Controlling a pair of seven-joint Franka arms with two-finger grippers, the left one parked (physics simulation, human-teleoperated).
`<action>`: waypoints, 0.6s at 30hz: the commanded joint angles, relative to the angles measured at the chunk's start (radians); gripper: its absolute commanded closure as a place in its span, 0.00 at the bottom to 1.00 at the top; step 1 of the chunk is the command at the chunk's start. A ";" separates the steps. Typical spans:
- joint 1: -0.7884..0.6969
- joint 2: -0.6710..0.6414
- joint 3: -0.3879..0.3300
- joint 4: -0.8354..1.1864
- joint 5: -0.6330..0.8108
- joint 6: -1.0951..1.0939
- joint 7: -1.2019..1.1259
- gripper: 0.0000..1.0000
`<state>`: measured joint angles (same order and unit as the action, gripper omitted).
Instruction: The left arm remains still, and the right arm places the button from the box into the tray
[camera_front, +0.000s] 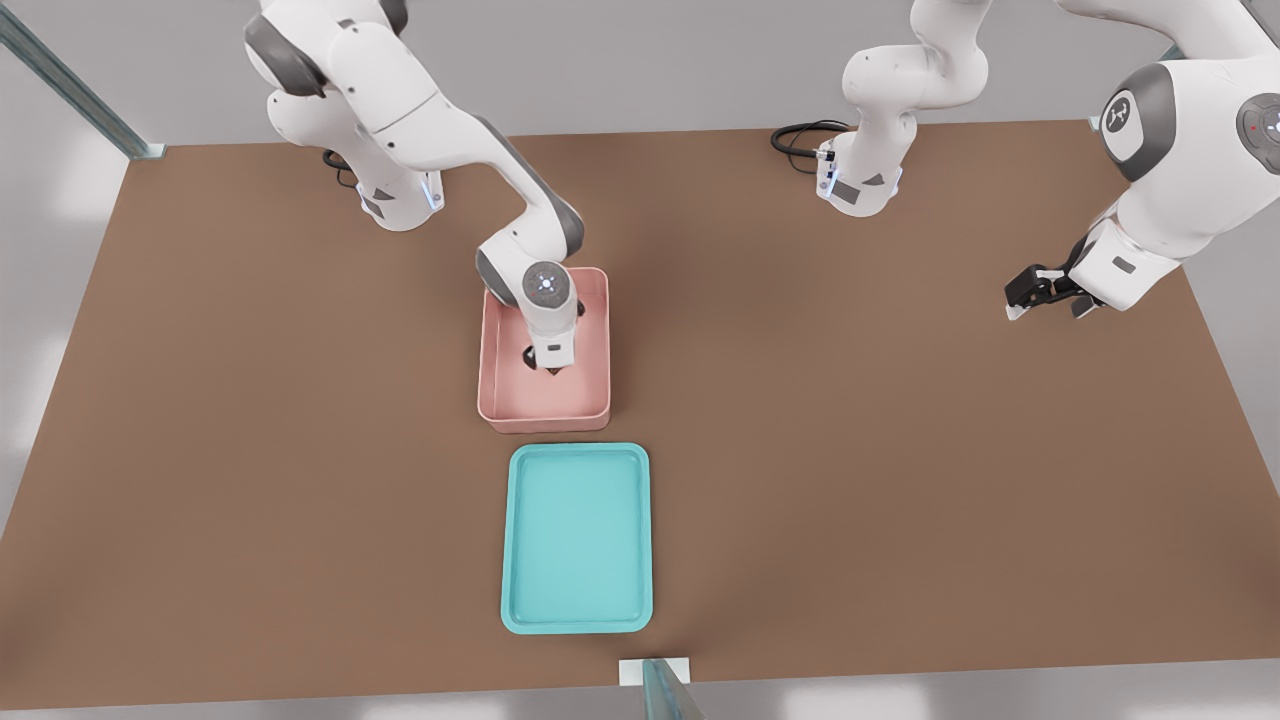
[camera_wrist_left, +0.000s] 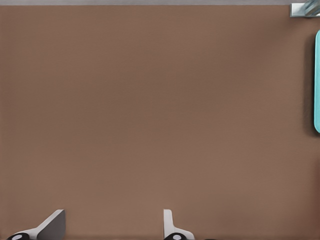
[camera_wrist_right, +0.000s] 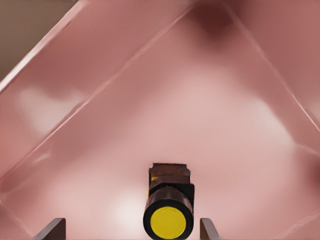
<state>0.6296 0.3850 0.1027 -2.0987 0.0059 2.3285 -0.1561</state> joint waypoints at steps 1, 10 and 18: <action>0.001 0.006 0.000 -0.009 -0.009 0.166 -0.026 0.00; -0.011 0.006 -0.012 -0.044 -0.046 0.155 -0.051 0.00; -0.013 0.015 -0.040 -0.049 -0.055 0.153 -0.068 0.00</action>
<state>0.6162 0.3978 0.0660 -2.1478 -0.0458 2.4762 -0.1829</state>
